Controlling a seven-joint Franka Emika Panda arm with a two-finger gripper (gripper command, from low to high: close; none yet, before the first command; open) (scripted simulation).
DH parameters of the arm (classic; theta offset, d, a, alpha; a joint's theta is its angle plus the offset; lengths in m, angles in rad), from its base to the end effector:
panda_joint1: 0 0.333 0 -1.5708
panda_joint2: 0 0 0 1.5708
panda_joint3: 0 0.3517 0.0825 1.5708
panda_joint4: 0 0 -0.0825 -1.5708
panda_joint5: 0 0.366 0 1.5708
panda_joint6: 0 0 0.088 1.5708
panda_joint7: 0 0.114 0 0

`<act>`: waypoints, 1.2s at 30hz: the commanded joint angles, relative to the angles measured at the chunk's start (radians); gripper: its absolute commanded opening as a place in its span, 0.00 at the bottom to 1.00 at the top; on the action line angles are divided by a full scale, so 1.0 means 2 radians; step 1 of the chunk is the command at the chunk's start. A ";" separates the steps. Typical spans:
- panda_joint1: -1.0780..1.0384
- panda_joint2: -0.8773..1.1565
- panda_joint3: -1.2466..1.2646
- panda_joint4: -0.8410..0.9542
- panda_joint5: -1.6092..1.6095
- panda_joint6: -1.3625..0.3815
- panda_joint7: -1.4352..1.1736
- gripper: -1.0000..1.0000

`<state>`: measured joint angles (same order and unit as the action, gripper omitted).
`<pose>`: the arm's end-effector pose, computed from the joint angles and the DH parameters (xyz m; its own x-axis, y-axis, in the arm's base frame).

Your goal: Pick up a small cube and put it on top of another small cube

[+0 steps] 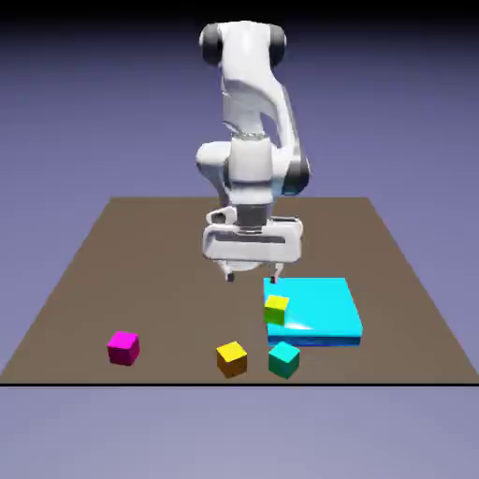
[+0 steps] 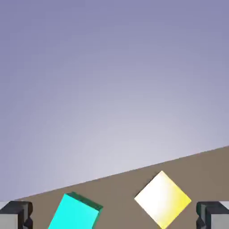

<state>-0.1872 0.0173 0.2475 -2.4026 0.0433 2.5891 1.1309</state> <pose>0.4974 0.0292 0.3657 0.4448 -0.8947 0.0419 -0.8799 -0.4452 -0.1662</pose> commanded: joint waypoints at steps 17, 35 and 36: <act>-0.081 0.275 0.104 0.174 0.015 -0.175 0.173 0.50; -0.116 0.139 -0.003 0.102 0.185 -0.178 0.227 0.00; -0.112 0.157 -0.001 0.098 0.189 -0.156 0.224 0.00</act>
<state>-0.4105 0.3303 0.2453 -2.2063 0.4240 2.2769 1.5766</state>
